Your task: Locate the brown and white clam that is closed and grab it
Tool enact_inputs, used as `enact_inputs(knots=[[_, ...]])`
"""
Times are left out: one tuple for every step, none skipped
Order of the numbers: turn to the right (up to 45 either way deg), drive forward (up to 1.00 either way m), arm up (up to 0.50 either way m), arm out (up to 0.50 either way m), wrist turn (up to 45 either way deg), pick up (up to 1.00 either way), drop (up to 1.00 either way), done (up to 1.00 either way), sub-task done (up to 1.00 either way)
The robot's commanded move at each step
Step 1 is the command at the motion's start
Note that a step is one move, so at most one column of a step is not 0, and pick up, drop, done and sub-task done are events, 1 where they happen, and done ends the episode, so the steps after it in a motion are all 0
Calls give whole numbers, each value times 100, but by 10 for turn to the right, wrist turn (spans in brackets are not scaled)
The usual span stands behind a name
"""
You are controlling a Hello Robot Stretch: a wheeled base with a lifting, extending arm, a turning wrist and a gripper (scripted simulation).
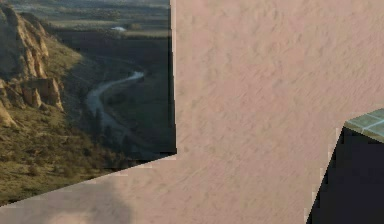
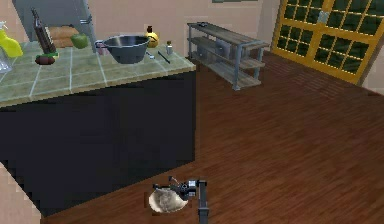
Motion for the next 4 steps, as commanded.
enact_inputs(knots=[[0, 0, -30, 0, 0, 0, 0, 0, 0], [0, 0, 0, 0, 0, 100, 0, 0, 0], [0, 0, 10, 0, 0, 0, 0, 0, 0], [0, 0, 0, 0, 0, 0, 0, 100, 0]])
